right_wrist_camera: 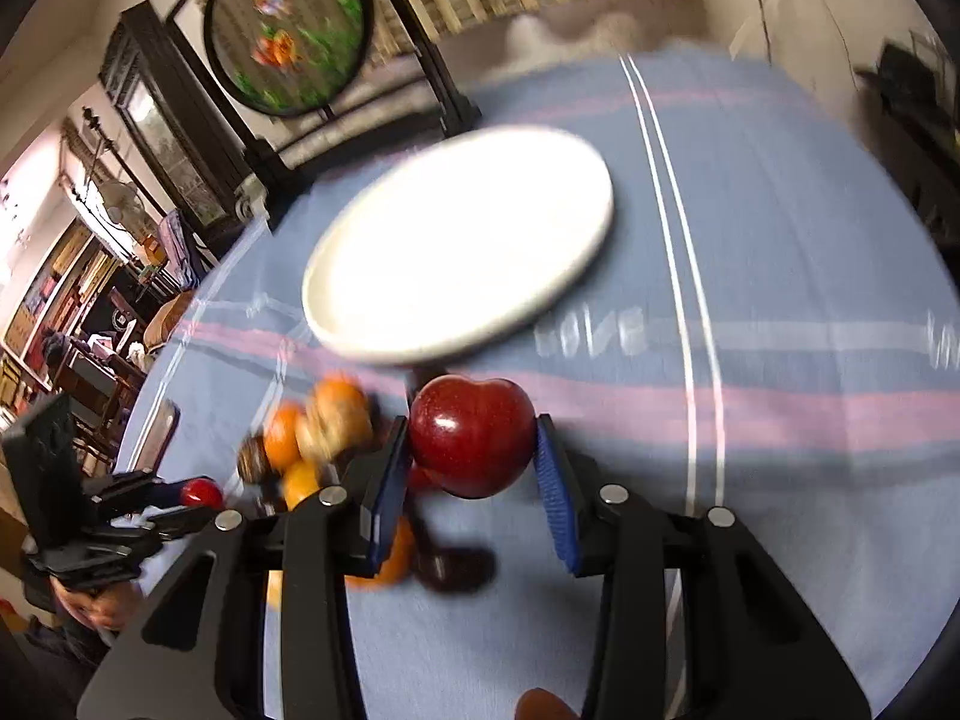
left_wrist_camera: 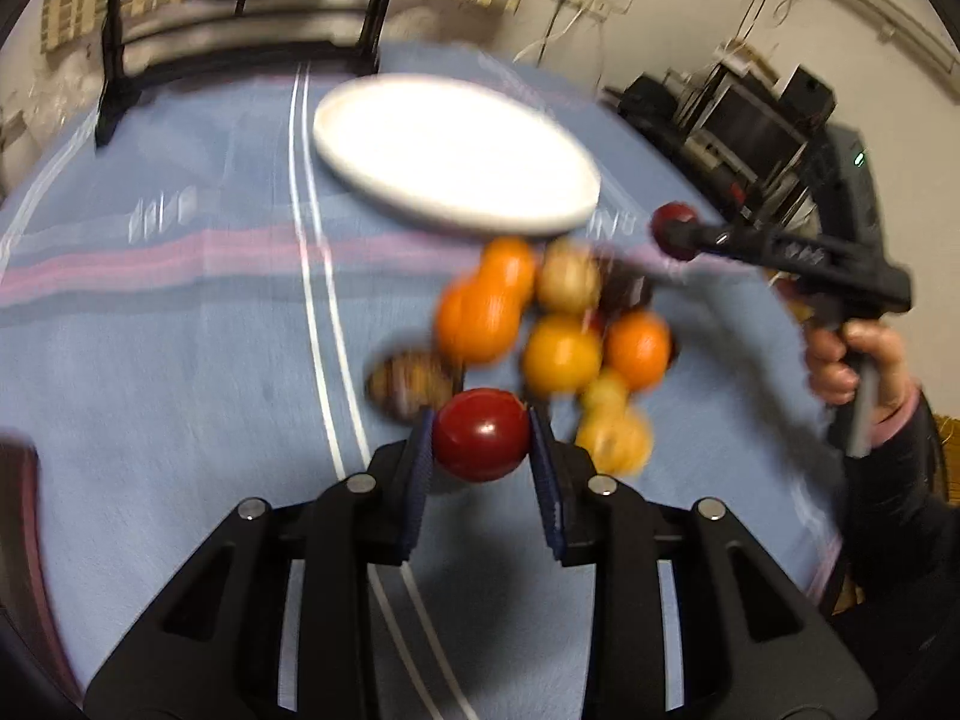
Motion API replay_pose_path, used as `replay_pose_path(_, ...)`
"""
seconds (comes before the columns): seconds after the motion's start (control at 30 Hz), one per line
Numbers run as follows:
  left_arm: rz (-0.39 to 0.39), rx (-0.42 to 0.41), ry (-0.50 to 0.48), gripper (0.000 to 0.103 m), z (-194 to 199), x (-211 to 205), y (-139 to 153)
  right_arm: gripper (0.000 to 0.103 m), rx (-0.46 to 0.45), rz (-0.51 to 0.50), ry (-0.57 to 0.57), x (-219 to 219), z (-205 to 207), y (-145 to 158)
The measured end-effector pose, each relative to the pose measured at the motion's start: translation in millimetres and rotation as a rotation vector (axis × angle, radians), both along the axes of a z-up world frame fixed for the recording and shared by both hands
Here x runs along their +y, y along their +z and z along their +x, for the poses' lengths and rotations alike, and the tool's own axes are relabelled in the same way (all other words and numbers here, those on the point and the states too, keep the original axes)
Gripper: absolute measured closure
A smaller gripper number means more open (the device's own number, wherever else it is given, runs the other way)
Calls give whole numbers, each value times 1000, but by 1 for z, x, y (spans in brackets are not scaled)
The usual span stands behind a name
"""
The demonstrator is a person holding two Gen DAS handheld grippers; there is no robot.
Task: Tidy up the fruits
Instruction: 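Carry both red cherries to the white plate and release them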
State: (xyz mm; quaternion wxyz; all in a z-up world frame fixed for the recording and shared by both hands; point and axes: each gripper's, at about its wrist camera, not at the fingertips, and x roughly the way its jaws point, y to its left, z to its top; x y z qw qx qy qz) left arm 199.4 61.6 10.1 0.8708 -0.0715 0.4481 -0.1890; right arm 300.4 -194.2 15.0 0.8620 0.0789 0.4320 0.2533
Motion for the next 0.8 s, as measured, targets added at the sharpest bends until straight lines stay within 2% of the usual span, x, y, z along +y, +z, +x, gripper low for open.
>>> replay_pose_path(0.1, 41, -84, 1, 71, 49, -4, 30, 62, -48, 2, 11, 17, 29, 8)
replay_pose_path(0.17, 53, -78, -16, 71, 85, -12, 32, 62, -57, -32, 21, 33, 52, 1)
replay_pose_path(0.23, 67, -63, -19, 71, 117, -21, 27, 62, -50, -74, 18, 45, 71, -9)
replay_pose_path(0.4, 154, 20, 19, 71, 187, -38, -9, 62, -9, -116, 14, 57, 100, -28)
replay_pose_path(0.53, 173, 59, 44, 71, 200, -36, -27, 61, 4, -147, 10, 61, 109, -36)
replay_pose_path(0.6, 194, 54, 74, 53, 199, -33, -27, 57, -1, -160, 8, 62, 110, -37)
replay_pose_path(0.63, 199, 40, 87, 35, 197, -31, -24, 51, -8, -164, 2, 61, 108, -35)
replay_pose_path(0.73, 201, 5, 99, 29, 179, -23, -10, 45, -61, -162, -13, 52, 87, -17)
replay_pose_path(0.8, 198, -6, 114, 16, 160, -16, 0, 45, -97, -148, -4, 43, 67, -6)
